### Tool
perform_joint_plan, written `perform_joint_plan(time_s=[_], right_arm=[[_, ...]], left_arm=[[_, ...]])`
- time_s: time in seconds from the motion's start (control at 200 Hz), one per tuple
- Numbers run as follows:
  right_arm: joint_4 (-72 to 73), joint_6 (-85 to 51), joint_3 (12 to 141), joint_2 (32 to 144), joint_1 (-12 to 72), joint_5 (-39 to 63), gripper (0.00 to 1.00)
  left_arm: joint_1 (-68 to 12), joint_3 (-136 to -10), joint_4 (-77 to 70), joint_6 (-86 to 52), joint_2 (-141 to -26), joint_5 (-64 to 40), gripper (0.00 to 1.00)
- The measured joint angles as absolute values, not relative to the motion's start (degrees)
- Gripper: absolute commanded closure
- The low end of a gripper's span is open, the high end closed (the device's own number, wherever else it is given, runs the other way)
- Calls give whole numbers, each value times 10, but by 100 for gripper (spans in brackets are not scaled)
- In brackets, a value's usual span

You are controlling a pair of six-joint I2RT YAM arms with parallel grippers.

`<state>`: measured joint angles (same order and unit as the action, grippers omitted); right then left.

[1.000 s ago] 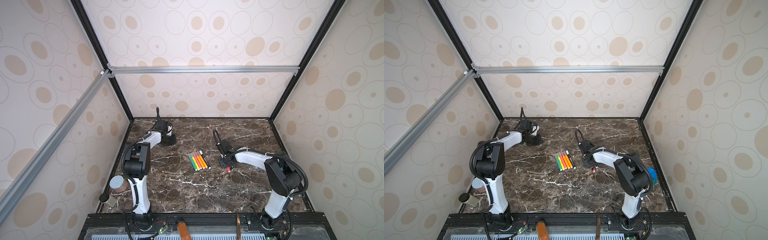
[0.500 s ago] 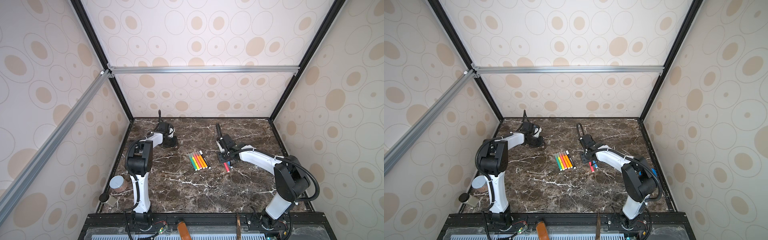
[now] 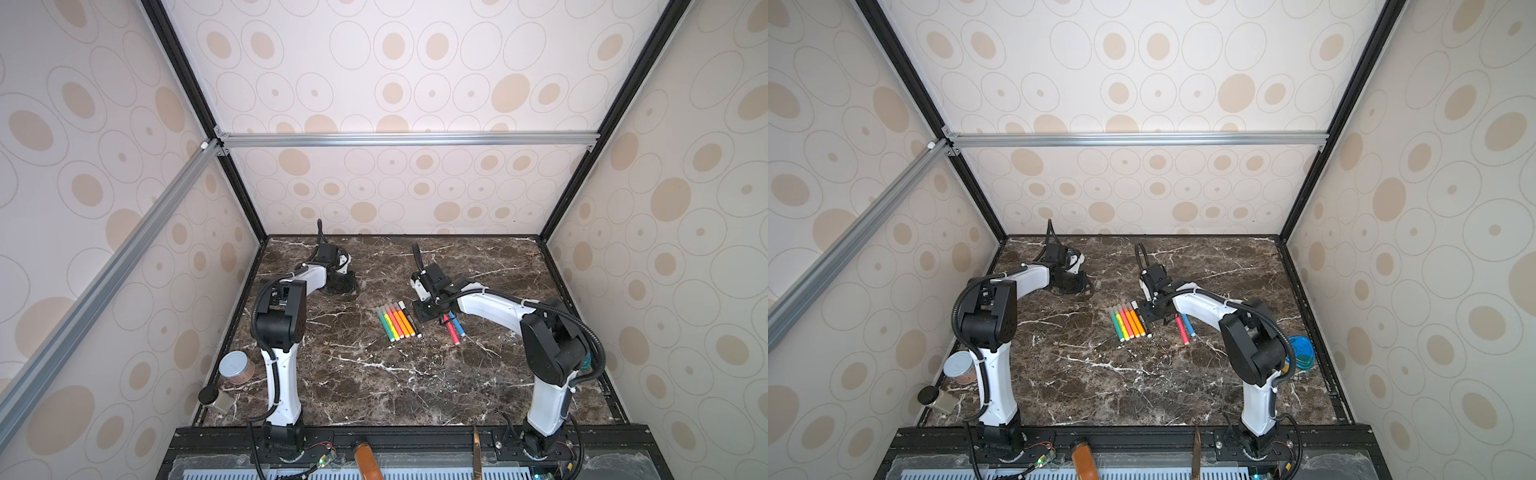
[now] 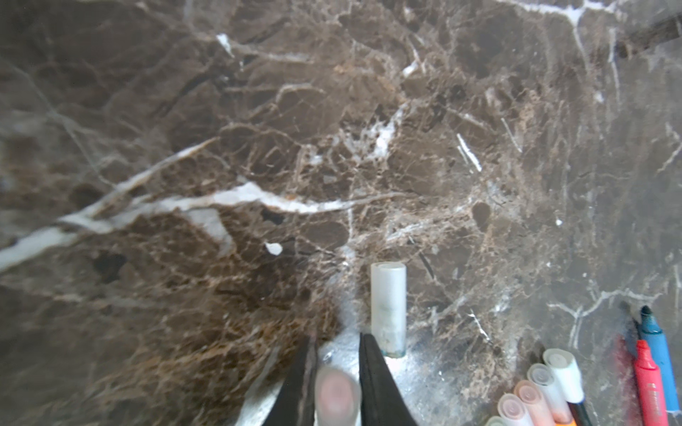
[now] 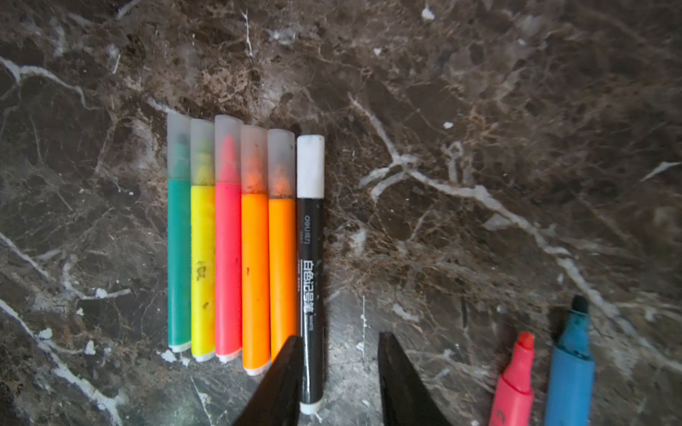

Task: Remove pen caps from pens
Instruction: Place the pen cap at the top-left of the table, then pick up the pen from the center of the table.

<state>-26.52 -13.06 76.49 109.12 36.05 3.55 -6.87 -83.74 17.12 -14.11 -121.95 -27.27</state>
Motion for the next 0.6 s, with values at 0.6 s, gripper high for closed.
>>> perform_joint_plan(time_s=[0.6], right_arm=[[-281,-131,804,1151,375,43,63]], left_arm=[[-71,-837,169,-143,-1206,-280,72]])
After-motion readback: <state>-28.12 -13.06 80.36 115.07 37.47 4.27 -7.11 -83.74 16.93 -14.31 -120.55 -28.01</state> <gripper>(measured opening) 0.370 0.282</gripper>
